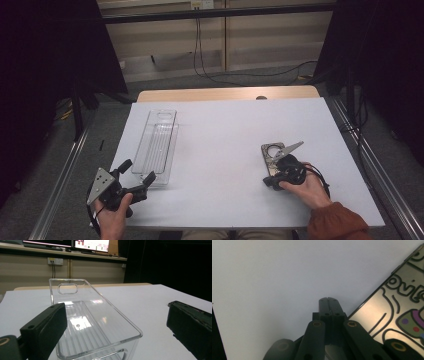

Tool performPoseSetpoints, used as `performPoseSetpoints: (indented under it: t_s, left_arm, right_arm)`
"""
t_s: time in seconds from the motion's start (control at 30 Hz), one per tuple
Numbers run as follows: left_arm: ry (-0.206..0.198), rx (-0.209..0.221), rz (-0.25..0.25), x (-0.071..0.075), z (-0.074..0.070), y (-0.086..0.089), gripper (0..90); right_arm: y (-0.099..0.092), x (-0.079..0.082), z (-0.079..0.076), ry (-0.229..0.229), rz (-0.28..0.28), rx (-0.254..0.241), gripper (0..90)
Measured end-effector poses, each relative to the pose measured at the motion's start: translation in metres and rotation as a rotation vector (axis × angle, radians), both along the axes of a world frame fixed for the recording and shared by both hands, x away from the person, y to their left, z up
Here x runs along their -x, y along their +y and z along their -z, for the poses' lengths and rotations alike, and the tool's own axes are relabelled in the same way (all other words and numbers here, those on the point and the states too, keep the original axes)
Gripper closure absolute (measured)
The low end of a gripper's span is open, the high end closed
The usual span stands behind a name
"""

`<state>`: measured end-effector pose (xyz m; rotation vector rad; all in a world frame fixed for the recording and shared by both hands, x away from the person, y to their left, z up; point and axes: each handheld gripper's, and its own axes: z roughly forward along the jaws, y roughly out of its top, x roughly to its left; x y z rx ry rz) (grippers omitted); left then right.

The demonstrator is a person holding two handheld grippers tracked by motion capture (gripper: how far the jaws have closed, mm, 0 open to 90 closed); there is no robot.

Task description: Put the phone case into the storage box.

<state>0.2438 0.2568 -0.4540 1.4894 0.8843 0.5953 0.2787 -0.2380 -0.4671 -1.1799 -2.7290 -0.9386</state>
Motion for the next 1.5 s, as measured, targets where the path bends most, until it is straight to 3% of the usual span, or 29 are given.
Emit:
performPoseSetpoints:
  t_s: [0.43, 0.77, 0.83, 1.13, 1.33, 1.37, 1.5]
  left_arm:
    - [0.001, -0.010, 0.002, -0.001, 0.000, 0.001, 3.3]
    - [0.008, -0.015, 0.001, 0.000, 0.000, 0.001, 3.3]
    - [0.001, 0.000, 0.003, 0.000, 0.000, 0.000, 3.4]
    - [0.005, -0.019, 0.003, 0.000, 0.000, 0.000, 3.5]
    - [0.005, -0.010, 0.001, -0.001, 0.000, 0.001, 3.5]
    - [0.005, -0.011, 0.001, -0.001, 0.000, 0.001, 3.5]
    - [-0.001, -0.003, -0.002, 0.000, 0.000, 0.001, 3.5]
  right_arm:
    - [-0.018, 0.000, 0.001, -0.014, 0.041, 0.003, 90.0]
    - [-0.022, 0.004, 0.001, -0.024, 0.066, 0.006, 90.0]
    - [-0.024, 0.005, 0.001, -0.027, 0.070, 0.003, 90.0]
    - [-0.026, 0.006, 0.002, -0.035, 0.075, -0.010, 90.0]
    - [-0.026, 0.008, -0.001, -0.062, 0.080, -0.070, 90.0]
    - [-0.026, 0.008, -0.002, -0.084, 0.064, -0.073, 90.0]
    - [-0.028, 0.014, -0.008, -0.121, 0.090, -0.098, 86.7]
